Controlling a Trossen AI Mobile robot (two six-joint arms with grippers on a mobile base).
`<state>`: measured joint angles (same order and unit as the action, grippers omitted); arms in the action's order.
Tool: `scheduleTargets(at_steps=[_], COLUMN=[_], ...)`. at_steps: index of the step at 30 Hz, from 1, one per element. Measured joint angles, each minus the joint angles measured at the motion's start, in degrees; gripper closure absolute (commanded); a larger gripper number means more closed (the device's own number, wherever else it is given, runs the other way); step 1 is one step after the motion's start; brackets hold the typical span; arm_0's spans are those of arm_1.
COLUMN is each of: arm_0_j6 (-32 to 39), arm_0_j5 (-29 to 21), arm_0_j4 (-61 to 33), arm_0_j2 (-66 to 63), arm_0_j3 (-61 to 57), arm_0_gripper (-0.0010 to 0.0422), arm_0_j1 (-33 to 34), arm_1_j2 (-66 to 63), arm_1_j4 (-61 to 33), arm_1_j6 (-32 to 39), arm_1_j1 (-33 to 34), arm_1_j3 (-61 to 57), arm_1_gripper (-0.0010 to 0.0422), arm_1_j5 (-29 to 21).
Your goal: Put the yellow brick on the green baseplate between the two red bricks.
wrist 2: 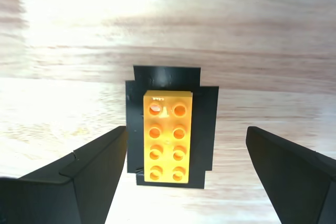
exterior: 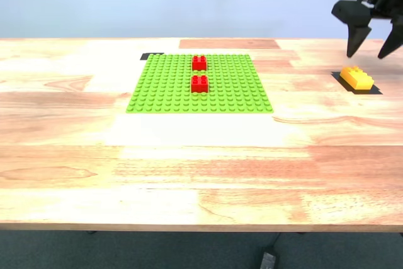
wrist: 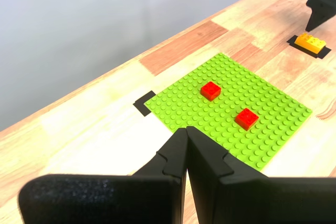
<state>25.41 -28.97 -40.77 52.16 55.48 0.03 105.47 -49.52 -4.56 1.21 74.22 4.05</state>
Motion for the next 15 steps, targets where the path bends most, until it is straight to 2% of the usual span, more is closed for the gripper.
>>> scheduleTargets(at_steps=[11,15], arm_0_j6=[0.0,0.0], arm_0_j5=[0.0,0.0], arm_0_j4=[0.0,0.0], arm_0_j2=[0.0,0.0], arm_0_j3=[0.0,0.0], arm_0_gripper=[0.0413,0.0413], arm_0_j1=[0.0,0.0], arm_1_j2=[0.2,0.6], arm_1_j4=[7.5,8.5], arm_1_j6=[-0.2,-0.1], arm_1_j1=[-2.0,-1.9], arm_1_j3=[-8.2,-9.2], arm_1_gripper=[0.0101,0.0136], arm_1_j5=[0.0,-0.5])
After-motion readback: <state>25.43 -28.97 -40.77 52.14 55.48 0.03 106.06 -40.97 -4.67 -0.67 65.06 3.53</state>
